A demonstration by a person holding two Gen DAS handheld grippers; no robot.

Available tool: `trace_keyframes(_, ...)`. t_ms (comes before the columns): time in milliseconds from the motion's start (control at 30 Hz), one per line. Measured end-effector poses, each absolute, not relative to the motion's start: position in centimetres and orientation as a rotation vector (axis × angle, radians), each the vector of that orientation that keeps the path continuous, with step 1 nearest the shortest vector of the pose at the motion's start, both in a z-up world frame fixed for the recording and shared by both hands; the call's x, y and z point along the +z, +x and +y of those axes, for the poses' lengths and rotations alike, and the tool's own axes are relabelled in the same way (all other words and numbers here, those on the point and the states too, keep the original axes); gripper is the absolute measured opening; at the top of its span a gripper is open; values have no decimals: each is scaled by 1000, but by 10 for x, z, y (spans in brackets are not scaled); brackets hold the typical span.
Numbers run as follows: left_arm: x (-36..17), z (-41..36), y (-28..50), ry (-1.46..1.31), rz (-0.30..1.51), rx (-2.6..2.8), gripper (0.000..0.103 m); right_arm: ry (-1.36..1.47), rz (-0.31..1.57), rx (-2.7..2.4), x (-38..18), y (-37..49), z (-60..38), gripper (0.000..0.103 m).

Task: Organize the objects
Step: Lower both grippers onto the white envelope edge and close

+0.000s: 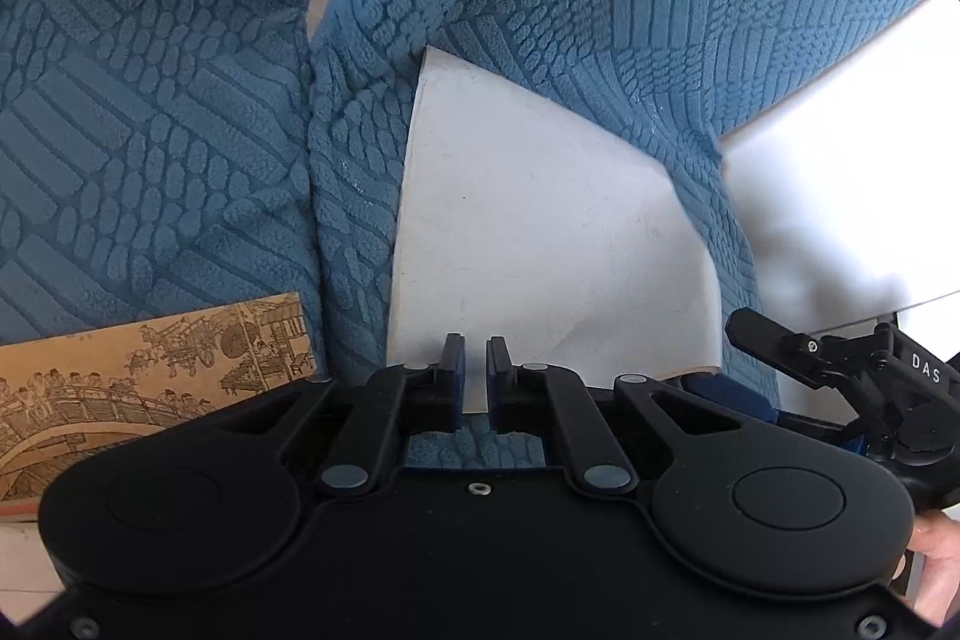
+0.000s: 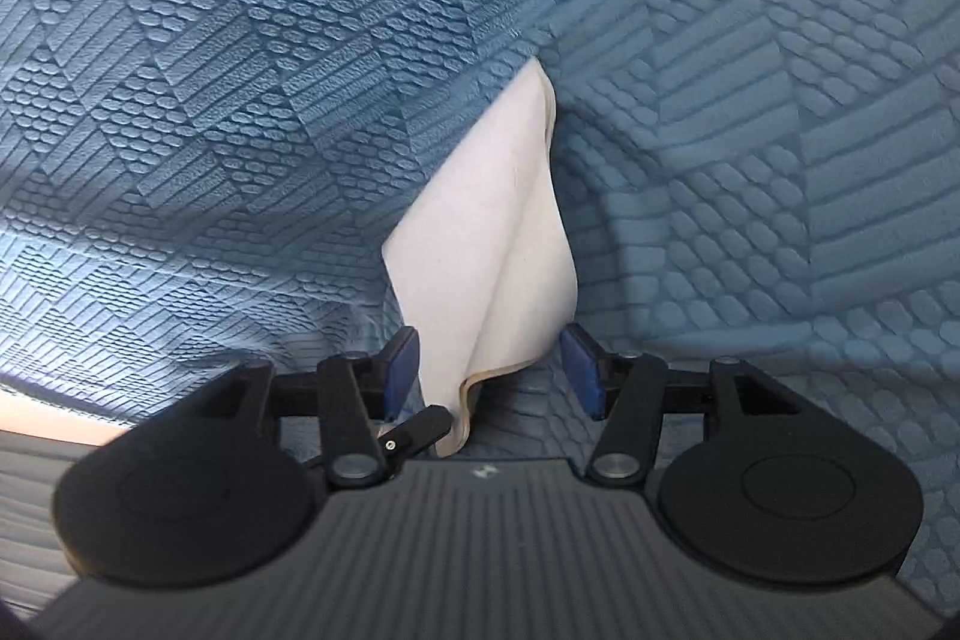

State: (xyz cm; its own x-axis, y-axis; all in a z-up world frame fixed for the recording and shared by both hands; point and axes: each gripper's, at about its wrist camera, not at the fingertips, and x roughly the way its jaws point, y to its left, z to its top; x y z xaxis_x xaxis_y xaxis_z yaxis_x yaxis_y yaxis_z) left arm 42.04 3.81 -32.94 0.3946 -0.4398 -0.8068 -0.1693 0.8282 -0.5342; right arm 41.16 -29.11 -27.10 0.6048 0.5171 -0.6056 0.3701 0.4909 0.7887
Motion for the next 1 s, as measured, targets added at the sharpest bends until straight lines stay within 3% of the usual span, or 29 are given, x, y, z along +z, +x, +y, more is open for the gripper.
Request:
trace_keyframes(133,-315,43,413,-677,1143,-198,26,1141,968,124,-275,414,-292,55)
trace_keyframes(200,-308,43,406,-765,1112,-227,41,1137,964,136,-274,415,-291,55)
trace_keyframes(400,-309,29,392,-1008,1064,-310,55,1178,945,179,-276,415,-289,54)
trace_keyframes(667,-334,25,391,-1224,1051,-271,55,1188,931,149,-281,412,-292,54)
trace_keyframes(733,-337,25,388,-1246,1049,-278,55,1175,925,143,-281,412,-291,49)
trace_keyframes(833,-341,27,388,-1288,1051,-291,58,1095,933,107,-279,413,-287,25)
trace_keyframes(867,-342,26,387,-1294,1053,-294,58,1056,937,93,-277,413,-286,12)
trace_keyframes(1000,-344,24,389,-1299,1056,-299,61,1034,932,112,-275,411,-283,8)
